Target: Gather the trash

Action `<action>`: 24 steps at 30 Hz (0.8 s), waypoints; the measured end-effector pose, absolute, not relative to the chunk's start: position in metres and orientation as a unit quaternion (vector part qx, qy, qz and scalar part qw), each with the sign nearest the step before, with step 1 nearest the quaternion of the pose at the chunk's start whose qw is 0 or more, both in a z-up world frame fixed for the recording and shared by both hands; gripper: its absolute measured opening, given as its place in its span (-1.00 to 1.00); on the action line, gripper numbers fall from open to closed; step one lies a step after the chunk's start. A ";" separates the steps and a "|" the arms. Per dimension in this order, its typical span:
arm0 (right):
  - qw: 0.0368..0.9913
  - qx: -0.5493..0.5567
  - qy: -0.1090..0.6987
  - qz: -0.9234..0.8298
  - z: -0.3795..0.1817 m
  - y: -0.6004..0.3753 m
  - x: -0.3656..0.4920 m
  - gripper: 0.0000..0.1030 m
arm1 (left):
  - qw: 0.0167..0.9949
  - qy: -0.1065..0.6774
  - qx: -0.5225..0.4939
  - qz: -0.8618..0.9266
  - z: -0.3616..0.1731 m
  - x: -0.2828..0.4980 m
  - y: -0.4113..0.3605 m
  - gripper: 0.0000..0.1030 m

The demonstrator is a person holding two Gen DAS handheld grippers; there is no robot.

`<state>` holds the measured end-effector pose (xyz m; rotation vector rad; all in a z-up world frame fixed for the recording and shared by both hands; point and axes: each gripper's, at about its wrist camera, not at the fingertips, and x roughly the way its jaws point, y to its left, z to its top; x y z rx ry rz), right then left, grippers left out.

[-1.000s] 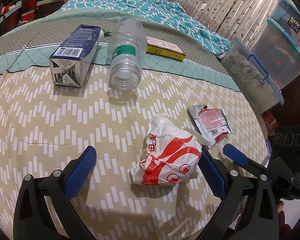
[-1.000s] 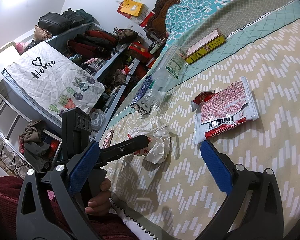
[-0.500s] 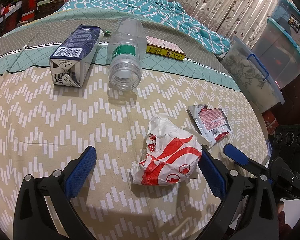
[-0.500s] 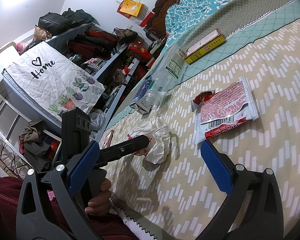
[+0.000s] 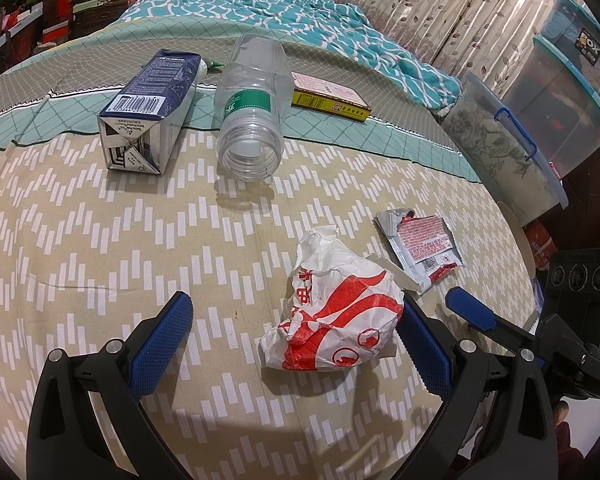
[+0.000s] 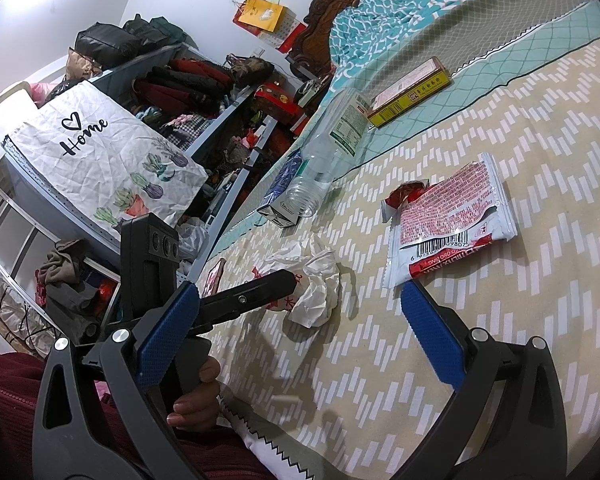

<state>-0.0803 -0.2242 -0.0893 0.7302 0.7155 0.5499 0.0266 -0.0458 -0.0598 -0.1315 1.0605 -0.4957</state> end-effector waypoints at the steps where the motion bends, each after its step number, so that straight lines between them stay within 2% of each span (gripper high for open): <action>1: 0.836 0.345 0.338 0.260 -0.089 -0.224 -0.080 0.93 | 0.832 0.500 -0.062 -0.233 -0.060 0.026 -0.046 0.84; 24: 0.837 0.344 0.338 0.259 -0.089 -0.221 -0.081 0.93 | 0.831 0.499 -0.055 -0.238 -0.062 0.031 -0.040 0.84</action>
